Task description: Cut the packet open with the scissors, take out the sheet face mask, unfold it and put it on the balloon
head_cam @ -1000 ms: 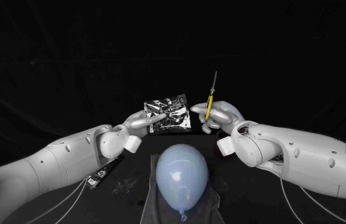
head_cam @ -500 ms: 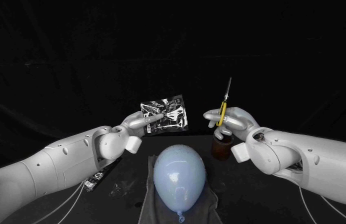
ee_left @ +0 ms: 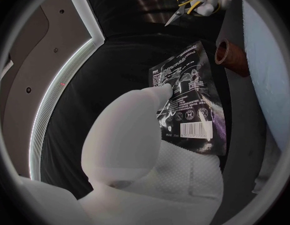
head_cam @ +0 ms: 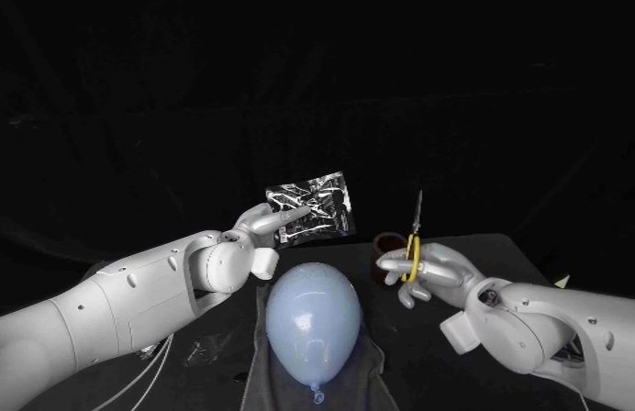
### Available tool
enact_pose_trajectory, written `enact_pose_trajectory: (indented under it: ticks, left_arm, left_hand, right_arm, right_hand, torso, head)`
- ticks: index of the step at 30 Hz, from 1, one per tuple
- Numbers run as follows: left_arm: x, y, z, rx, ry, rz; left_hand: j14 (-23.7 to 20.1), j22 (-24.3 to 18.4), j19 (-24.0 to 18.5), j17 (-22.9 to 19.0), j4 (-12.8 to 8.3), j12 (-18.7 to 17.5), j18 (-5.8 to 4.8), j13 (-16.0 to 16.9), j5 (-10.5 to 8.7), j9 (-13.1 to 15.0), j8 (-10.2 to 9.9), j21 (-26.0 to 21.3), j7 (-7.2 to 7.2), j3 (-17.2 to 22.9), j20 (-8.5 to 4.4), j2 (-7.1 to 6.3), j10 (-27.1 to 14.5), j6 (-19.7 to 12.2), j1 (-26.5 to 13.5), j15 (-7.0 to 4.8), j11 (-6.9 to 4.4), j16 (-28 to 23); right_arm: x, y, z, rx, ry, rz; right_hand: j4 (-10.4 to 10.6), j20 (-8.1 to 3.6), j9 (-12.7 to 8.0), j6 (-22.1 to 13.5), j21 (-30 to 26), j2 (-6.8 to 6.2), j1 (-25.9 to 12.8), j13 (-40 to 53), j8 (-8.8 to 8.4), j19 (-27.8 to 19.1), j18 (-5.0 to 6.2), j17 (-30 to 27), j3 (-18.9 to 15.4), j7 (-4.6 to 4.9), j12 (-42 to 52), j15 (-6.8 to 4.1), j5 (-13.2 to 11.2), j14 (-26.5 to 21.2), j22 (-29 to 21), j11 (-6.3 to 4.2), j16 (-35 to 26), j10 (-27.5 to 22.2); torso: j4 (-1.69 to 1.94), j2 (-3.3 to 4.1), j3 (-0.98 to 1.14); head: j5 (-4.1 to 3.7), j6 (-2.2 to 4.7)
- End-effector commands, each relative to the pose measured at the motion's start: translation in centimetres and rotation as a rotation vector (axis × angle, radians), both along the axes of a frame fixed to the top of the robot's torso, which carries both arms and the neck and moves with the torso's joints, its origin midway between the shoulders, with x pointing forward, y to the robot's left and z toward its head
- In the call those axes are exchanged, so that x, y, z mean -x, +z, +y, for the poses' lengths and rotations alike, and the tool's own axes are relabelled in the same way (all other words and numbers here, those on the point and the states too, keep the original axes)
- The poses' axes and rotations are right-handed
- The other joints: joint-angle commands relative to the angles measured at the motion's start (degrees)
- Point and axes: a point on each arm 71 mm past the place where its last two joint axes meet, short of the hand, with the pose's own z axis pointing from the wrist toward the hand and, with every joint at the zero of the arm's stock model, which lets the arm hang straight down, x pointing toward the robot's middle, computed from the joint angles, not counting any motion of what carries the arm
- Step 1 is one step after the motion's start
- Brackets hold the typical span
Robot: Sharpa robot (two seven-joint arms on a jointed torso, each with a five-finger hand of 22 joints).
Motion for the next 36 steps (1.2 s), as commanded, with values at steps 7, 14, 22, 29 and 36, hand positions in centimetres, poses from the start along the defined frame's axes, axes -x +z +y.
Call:
enact_pose_trajectory:
  ticks: [7,14,22,29,36]
  left_arm:
    - [0.2,-0.2,-2.1,-0.054,0.053,0.047]
    - [0.3,-0.2,-3.4,-0.085,0.033,0.065]
    - [0.4,-0.3,-4.7,-0.131,-0.007,0.099]
    - [0.8,-0.2,-5.9,-0.153,-0.068,0.118]
    - [1.2,0.1,-6.9,-0.163,-0.117,0.118]
  left_hand:
    - [0.5,0.1,0.5,0.1,-0.4,0.2,0.67,0.0,0.2,3.5,0.2,0.4,0.01,0.3,-0.1,-0.14,0.4,0.4,-0.8,-0.19,-0.11,-0.3]
    - [0.7,0.2,0.5,0.2,-0.6,0.2,0.68,0.0,0.21,3.6,0.3,0.5,0.0,0.4,-0.15,-0.19,0.5,0.4,-1.0,-0.24,-0.15,-0.3]
    - [0.9,0.2,0.6,0.3,-1.0,0.1,0.69,0.0,0.21,3.7,0.4,0.7,0.02,0.9,-0.26,-0.33,0.7,0.5,-1.3,-0.33,-0.19,-0.3]
    - [1.0,0.3,0.7,0.3,-1.3,0.1,0.68,0.0,0.22,3.8,0.4,0.9,0.05,1.2,-0.33,-0.44,0.8,0.6,-1.5,-0.39,-0.2,-0.3]
    - [1.1,0.3,0.7,0.4,-1.5,0.1,0.68,0.0,0.22,3.9,0.4,1.0,0.08,1.5,-0.38,-0.54,0.9,0.7,-1.7,-0.41,-0.2,-0.3]
  right_arm:
    - [3.8,-2.9,-0.6,0.004,-0.014,0.043]
    - [6.6,-5.3,-0.9,0.034,-0.058,0.082]
    - [8.4,-6.3,0.1,0.059,-0.002,0.093]
    - [8.9,-6.6,0.7,0.073,0.05,0.118]
    - [9.1,-6.3,1.2,0.094,0.016,0.095]
  right_hand:
    - [-2.7,-0.36,0.7,1.2,2.4,0.98,3.2,-2.3,0.4,1.5,0.72,0.7,2.2,-0.3,-0.6,-0.61,-0.1,1.2,0.9,-0.52,0.1,6.5]
    - [-4.8,-1.91,3.2,2.0,16.2,1.24,3.1,28.6,2.69,7.2,-1.56,15.1,-0.5,-2.01,37.9,-2.21,0.5,7.0,7.8,-2.48,13.5,9.3]
    - [-1.8,-0.97,1.6,0.0,2.7,-1.11,-1.9,10.7,0.39,1.5,0.44,4.4,-2.2,-0.85,9.0,-1.1,1.2,2.4,1.7,-0.86,-0.1,1.1]
    - [1.1,-0.01,0.0,-1.4,-0.2,-4.83,-5.7,1.2,-1.72,1.3,0.79,2.8,-3.4,0.84,-1.0,0.18,2.1,2.6,-0.3,0.62,-3.0,0.4]
    - [3.5,1.07,-1.0,-3.7,-6.1,-7.48,-8.1,-3.3,-2.39,-1.0,1.57,-0.1,-6.9,2.06,-4.9,1.4,2.4,0.6,-3.4,2.05,-7.0,-0.5]
  torso:
    - [-1.16,-0.7,1.28]
    - [-1.8,-1.07,1.93]
    - [-2.32,-1.45,2.69]
    - [-2.49,-1.33,2.94]
    - [-2.3,-0.87,2.88]
  head:
    - [-3.77,-3.76]
    - [-5.34,-5.95]
    - [-6.1,-7.37]
    - [-6.84,-7.68]
    - [-8.12,-7.67]
